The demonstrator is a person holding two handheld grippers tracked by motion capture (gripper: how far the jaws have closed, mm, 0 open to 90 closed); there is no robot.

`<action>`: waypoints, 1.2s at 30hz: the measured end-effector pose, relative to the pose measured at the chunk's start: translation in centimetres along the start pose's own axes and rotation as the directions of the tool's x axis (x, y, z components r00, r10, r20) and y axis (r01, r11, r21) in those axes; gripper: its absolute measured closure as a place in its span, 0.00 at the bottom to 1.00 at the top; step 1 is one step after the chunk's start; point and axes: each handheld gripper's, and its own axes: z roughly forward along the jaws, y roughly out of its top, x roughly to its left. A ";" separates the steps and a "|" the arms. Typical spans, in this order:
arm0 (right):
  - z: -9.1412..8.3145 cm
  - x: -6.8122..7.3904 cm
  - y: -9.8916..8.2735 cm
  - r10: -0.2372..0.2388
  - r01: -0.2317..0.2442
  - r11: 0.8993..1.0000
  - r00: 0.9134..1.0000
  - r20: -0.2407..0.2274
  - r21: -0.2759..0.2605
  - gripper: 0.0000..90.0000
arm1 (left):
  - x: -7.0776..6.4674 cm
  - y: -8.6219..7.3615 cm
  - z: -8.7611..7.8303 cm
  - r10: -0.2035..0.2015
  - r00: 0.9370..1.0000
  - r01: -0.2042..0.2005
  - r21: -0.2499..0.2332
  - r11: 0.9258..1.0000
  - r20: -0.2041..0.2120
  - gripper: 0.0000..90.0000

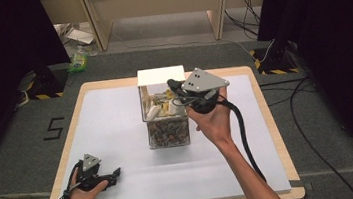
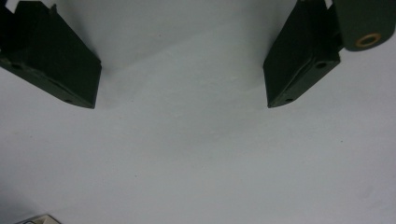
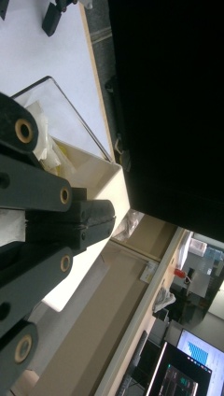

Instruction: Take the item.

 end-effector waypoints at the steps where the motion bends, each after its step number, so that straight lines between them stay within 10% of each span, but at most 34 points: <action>1: -0.2 0.0 0.1 0.003 -0.003 1.000 1.000 0.000 -0.001 1.00 | 0.0 0.0 0.0 0.000 1.000 0.000 0.000 1.000 0.000 0.11; 36: -5.9 -6.1 -1.3 0.094 -0.086 0.995 0.984 0.148 -0.057 1.00 | 0.0 0.0 0.0 0.001 1.000 -0.001 0.000 1.000 -0.001 0.11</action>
